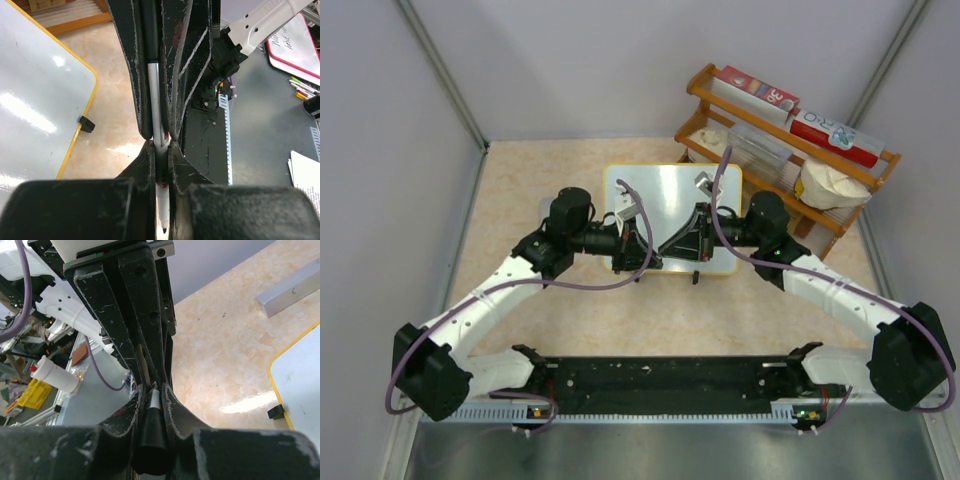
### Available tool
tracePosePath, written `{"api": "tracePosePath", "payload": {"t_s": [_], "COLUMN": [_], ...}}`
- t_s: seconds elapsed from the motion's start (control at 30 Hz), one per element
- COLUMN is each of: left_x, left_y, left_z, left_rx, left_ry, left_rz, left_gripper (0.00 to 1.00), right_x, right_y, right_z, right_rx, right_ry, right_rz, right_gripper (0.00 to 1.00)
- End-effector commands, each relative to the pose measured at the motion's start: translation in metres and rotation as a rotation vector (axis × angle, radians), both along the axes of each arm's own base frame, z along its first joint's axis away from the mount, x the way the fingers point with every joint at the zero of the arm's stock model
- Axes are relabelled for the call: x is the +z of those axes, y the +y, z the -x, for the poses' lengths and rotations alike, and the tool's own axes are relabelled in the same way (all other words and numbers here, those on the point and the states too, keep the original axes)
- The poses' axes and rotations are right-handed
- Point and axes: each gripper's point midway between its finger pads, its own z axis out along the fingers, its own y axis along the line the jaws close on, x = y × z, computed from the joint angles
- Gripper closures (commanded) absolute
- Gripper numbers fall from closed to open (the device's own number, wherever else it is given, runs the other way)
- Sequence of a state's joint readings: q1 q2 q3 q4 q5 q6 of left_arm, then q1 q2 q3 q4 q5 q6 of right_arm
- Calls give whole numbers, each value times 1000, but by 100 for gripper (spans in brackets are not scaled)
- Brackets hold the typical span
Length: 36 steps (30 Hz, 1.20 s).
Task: Write a sentence on the whiteboard
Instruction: Pick up the whiteboard marker at the center of the board, then move the whiteboard to the center of the board.
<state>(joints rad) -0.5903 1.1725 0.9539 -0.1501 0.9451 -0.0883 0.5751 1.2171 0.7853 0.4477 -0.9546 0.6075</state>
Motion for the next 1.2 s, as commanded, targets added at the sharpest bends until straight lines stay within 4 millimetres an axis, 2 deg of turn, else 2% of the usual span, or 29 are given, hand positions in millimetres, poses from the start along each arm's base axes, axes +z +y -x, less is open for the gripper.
{"api": "tracePosePath", "payload": {"t_s": [0.0,0.03,0.07,0.1,0.13,0.23,0.33,0.37,0.43,0.47,0.5,0.67,0.77,0.8,0.87,0.9,1.03,1.07,1.17], "left_x": [30,29,29,27,24,14,1,-1,-17,-23,-30,-50,-58,-62,-63,-68,-70,-65,-68], "left_y": [-7,-8,-7,-7,-6,-3,1,5,12,15,19,36,56,68,80,98,126,131,154], "left_z": [5,5,4,4,3,-4,-13,-23,-34,-40,-46,-75,-96,-104,-111,-119,-126,-127,-129], "left_rx": [-62,-59,-52,-49,-37,12,95,163,247,287,320,450,552,603,647,716,826,845,930], "left_ry": [-101,-104,-103,-104,-98,-95,-71,-79,-45,-35,-11,62,122,151,171,198,208,188,193], "left_rz": [70,69,66,61,49,16,-7,-16,-43,-53,-50,-32,-21,-18,-9,-2,31,50,75], "left_gripper": [100,100,94,85,65,42,37,31,27,23,21,21,21,21,20,18,14,12,10], "right_x": [18,17,14,14,12,6,-3,-5,-14,-11,-16,-28,-29,-29,-27,-29,-21,-22,-25], "right_y": [4,4,3,2,1,-4,-16,-20,-32,-39,-48,-80,-95,-100,-107,-117,-131,-133,-137], "right_z": [3,2,1,-5,-8,-24,-44,-48,-62,-65,-75,-89,-93,-92,-91,-93,-93,-93,-94], "right_rx": [13,5,-7,-48,-69,-187,-337,-372,-488,-529,-616,-797,-863,-879,-904,-929,-899,-889,-876], "right_ry": [-48,-55,-46,-48,-62,-50,-58,-63,-62,-72,-67,-55,-60,-62,-70,-65,11,24,35], "right_rz": [-20,-17,-3,4,15,59,117,130,171,171,191,242,243,238,229,227,115,99,89], "right_gripper": [100,100,100,100,100,100,100,100,100,100,100,100,100,100,100,100,100,100,100]}}
